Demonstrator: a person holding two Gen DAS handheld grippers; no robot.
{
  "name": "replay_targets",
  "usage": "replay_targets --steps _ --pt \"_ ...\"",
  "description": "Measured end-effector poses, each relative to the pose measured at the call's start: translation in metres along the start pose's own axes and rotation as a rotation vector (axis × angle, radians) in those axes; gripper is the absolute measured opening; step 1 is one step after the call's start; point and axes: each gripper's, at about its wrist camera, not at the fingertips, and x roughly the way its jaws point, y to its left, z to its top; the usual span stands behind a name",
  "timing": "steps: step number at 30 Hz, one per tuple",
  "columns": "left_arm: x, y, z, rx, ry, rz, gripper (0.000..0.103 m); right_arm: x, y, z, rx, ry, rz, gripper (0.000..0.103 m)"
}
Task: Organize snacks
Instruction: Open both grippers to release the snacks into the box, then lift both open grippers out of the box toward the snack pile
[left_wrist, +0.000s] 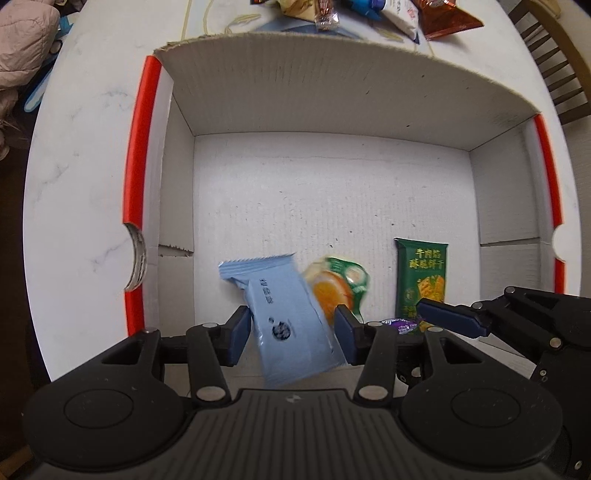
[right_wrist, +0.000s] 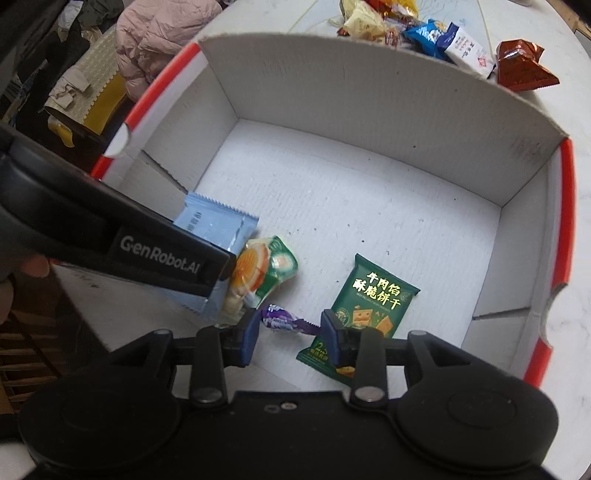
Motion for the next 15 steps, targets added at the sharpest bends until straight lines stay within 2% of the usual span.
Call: replay_targets --steps 3,15 --pt "-0.008 0.000 -0.005 0.008 -0.025 -0.015 0.057 -0.011 -0.001 -0.001 0.010 -0.022 0.007 0.037" --pt "-0.054 0.008 -0.020 0.021 -0.132 -0.084 0.057 -0.050 -0.003 -0.002 0.032 -0.111 0.018 0.048"
